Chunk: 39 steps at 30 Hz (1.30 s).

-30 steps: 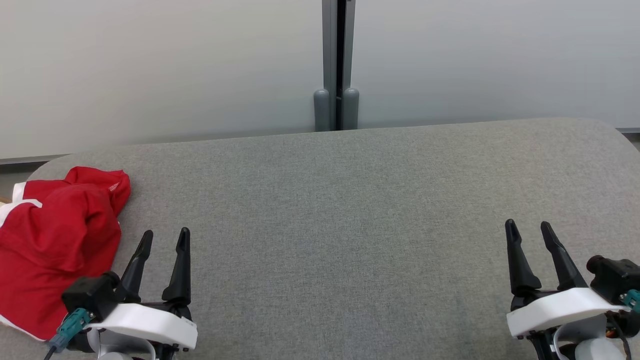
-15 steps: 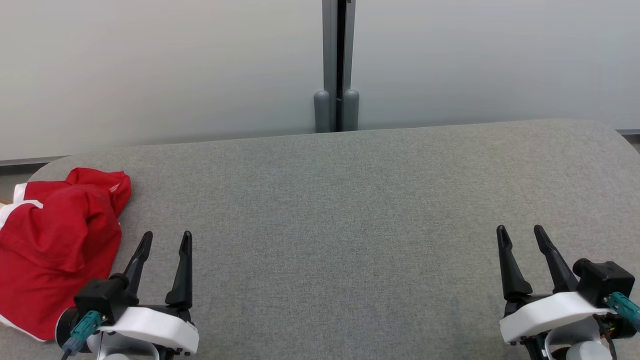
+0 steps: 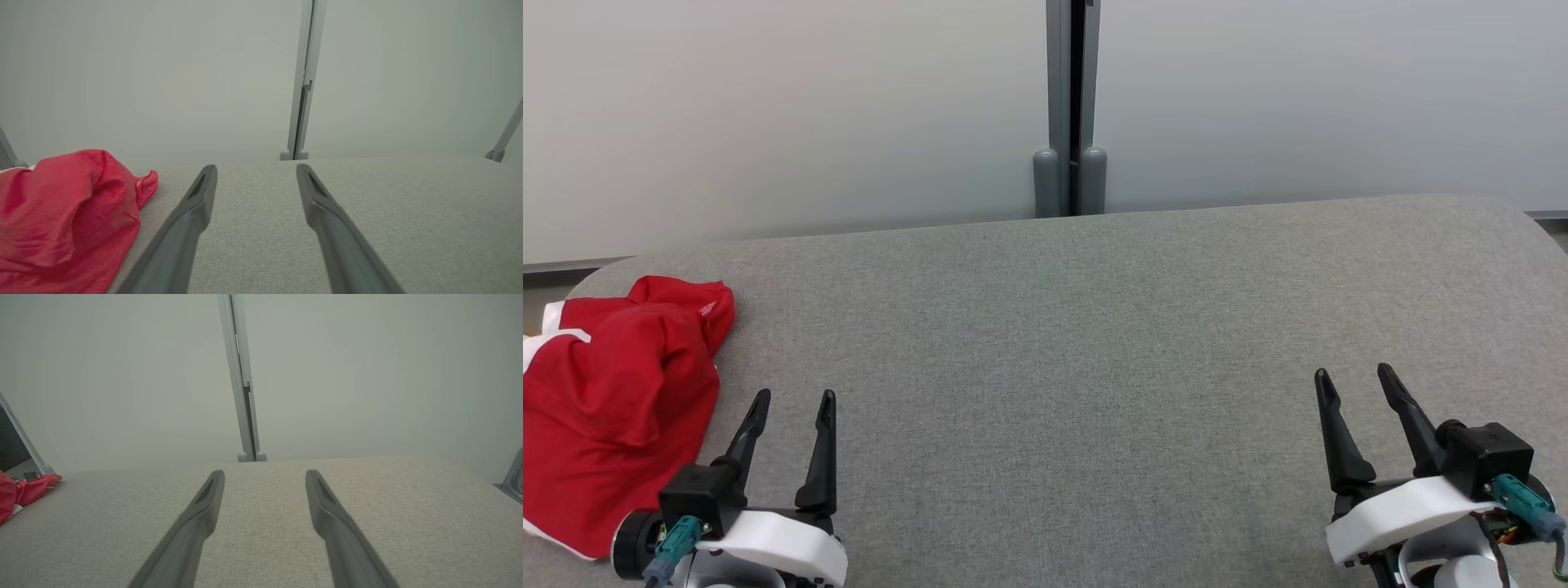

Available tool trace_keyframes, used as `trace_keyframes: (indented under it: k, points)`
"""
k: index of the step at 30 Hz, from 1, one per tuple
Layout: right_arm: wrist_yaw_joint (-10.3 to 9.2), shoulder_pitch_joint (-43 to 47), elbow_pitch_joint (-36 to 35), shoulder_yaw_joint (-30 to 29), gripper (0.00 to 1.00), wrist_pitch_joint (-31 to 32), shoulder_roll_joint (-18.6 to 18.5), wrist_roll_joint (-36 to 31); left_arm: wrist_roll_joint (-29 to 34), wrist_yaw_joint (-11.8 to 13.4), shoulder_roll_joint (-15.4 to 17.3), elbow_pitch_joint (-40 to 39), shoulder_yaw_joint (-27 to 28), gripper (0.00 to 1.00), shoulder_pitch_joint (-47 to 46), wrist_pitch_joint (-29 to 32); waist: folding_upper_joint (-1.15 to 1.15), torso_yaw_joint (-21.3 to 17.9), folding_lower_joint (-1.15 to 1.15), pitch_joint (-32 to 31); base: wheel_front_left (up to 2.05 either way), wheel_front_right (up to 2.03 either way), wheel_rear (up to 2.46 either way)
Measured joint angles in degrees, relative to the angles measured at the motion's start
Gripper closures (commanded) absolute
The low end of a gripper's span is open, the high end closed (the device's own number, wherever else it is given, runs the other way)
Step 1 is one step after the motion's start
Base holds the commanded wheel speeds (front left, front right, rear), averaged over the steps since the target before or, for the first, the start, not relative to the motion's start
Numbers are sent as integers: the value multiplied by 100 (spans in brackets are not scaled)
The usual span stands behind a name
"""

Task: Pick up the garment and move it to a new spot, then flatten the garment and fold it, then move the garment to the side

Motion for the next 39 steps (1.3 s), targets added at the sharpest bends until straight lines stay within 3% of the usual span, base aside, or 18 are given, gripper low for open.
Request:
trace_keyframes:
  k: [11, 39]
  points:
    - [0, 25, -94, -2, 0, -15, -8, -163, 377, 42, -24, 201, 18, 0, -41, -110, 0, 6, 0, -6, 0, 0, 0]
    - [0, 62, -149, -108, 0, 110, 44, -100, 261, 69, -32, 497, 25, 0, -154, -112, 0, 124, 0, -4, 0, 0, 0]
